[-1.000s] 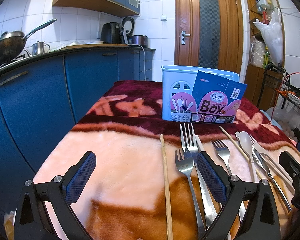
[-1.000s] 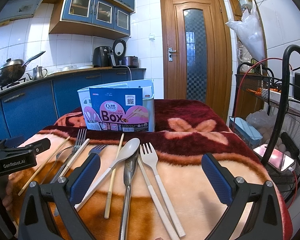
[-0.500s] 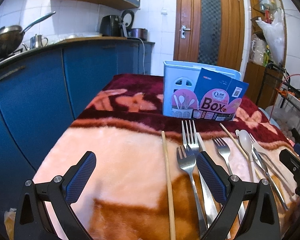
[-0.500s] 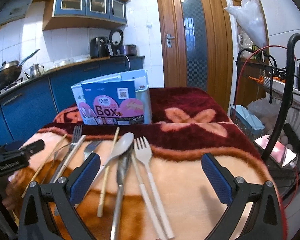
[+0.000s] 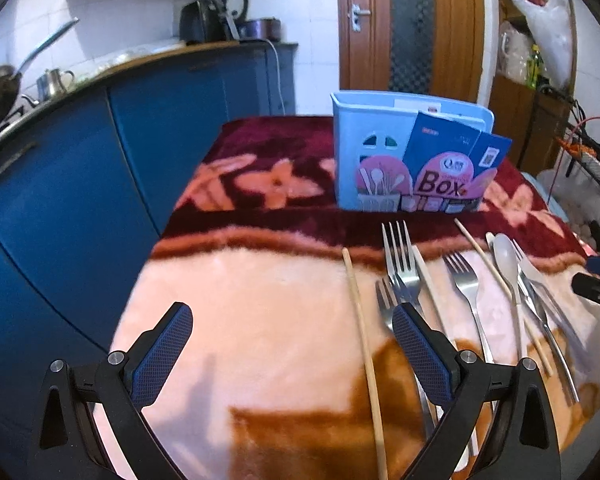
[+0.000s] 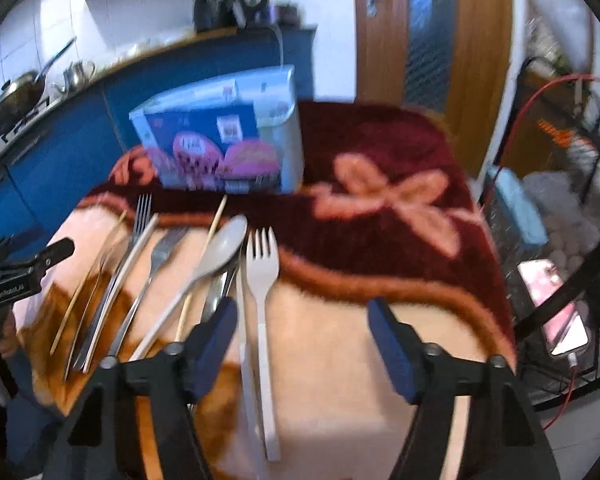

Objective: Organize utensils
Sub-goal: 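Grasp the white plastic fork with the right tool while the left tool grasps a wooden chopstick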

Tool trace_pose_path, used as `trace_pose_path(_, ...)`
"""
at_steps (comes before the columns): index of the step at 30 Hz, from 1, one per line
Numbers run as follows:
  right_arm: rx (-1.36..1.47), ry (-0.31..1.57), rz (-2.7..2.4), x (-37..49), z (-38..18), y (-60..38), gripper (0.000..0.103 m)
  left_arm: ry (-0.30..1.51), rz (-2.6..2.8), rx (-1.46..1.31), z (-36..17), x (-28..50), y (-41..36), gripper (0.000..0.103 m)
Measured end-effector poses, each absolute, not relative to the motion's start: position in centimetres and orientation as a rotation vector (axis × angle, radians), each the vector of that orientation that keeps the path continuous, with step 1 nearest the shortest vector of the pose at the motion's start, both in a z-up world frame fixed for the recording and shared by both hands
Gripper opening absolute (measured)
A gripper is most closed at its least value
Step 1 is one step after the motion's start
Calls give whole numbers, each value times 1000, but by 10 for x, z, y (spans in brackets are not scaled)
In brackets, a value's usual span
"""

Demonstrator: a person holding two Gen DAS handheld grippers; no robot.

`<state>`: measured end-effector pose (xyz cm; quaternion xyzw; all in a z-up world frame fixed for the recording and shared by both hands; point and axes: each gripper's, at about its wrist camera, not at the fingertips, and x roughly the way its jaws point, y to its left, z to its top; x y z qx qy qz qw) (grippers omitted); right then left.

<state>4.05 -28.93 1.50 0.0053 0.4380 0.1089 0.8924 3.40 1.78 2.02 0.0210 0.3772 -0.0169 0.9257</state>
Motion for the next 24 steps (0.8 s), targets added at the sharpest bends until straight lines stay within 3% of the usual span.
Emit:
trace_pose_path(5, -13, 1016, 264, 54, 13, -285, 48, 874, -95, 85, 17, 45, 9, 90)
trace_pose_path(10, -68, 1083, 333, 63, 16, -271, 43, 951, -157, 138, 13, 57, -2, 75)
trace_pose_path(12, -86, 1117, 341, 68, 13, -268, 38, 996, -172, 140, 9, 63, -3, 61)
trace_pose_path(17, -134, 1180, 325, 79, 8, -265, 28, 1098, -199, 110, -1, 76, -4, 43)
trace_pose_path(24, -149, 1222, 331, 92, 7, -260, 19, 1165, -217, 126, -4, 85, -8, 40)
